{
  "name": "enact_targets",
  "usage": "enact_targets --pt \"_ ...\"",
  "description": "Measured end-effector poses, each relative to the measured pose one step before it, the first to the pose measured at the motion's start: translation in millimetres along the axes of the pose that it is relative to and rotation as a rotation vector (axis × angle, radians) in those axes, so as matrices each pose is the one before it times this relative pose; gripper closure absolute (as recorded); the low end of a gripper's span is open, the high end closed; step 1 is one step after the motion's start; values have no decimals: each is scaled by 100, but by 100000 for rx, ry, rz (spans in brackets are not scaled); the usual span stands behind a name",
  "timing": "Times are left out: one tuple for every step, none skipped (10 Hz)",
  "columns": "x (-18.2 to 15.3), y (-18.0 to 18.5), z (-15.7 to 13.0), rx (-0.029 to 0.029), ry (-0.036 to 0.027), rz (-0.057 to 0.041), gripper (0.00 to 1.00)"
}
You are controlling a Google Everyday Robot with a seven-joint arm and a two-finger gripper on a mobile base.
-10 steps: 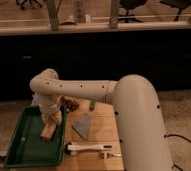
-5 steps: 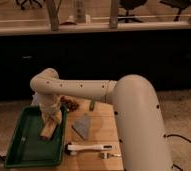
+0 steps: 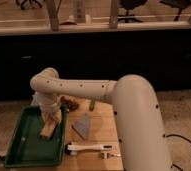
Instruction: Place eraser in tray
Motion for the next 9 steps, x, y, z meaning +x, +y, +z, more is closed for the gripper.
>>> enact_targets --pt "68 -1 9 54 -33 160 99" --pt "39 -18 -26 143 -50 133 99" --pt "39 -44 -38 127 6 90 99" --pt "43 -4 13 67 -74 149 99" --pt "64 -9 -21 64 19 209 97" --pt "21 7 1 88 -24 362 89" --pt "-21 -4 98 -1 -157 173 81" --pt "53 -116 10 562 35 230 72" --pt "106 -30 8 466 50 303 61"
